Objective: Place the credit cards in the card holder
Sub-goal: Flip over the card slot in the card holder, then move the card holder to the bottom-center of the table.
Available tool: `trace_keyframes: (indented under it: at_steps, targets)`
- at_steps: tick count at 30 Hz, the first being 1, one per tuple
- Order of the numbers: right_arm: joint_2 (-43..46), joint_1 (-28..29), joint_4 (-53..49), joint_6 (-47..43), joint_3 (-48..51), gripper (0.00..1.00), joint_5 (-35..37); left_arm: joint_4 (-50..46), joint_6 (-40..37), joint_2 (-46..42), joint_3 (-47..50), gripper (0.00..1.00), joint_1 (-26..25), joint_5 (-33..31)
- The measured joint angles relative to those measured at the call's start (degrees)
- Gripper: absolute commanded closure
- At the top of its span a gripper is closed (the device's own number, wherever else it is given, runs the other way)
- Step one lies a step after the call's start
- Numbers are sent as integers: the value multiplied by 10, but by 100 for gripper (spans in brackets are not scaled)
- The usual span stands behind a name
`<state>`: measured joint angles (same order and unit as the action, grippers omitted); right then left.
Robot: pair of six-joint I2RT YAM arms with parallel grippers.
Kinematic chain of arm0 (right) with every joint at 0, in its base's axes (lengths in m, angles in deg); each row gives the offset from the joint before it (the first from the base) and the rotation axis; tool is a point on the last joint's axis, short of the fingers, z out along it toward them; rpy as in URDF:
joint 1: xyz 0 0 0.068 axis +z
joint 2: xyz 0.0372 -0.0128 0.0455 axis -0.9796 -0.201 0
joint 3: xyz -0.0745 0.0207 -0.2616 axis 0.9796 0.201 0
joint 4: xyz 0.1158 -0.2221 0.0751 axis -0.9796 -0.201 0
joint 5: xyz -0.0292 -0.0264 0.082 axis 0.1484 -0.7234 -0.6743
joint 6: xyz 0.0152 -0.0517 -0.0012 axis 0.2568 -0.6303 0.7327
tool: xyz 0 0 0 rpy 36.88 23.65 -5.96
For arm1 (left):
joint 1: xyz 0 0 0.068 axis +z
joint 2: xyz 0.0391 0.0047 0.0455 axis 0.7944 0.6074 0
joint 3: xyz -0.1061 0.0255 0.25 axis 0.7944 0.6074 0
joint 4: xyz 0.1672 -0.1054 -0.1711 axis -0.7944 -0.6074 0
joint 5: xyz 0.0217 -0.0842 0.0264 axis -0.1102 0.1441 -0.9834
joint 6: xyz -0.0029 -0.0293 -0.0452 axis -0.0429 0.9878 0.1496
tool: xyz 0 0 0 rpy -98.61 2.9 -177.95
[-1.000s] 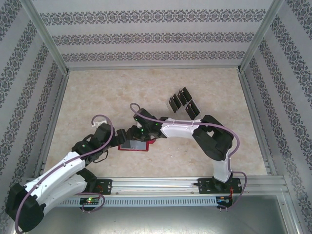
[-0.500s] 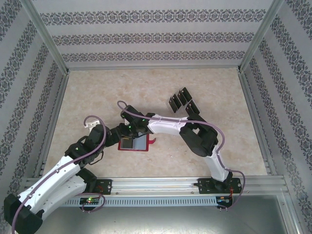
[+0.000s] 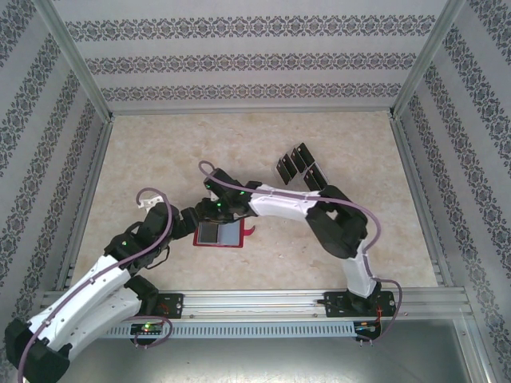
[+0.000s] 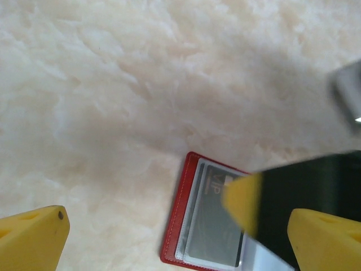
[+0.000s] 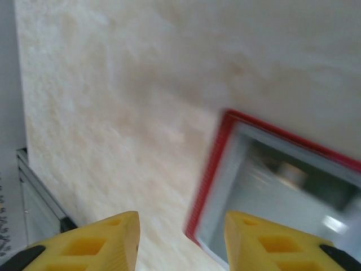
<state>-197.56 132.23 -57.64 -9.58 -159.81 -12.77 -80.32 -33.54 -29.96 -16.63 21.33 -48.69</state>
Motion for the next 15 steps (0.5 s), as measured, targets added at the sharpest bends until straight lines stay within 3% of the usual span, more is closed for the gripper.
trace_keyframes:
  at_steps: [9, 15]
  targets:
    - [214, -8, -37, -15, 213, 54, 122, 24, -11, 84, 7, 0, 0, 35]
    - [256, -8, -78, -24, 252, 53, 178, 40, -26, 126, 6, 0, 0, 44]
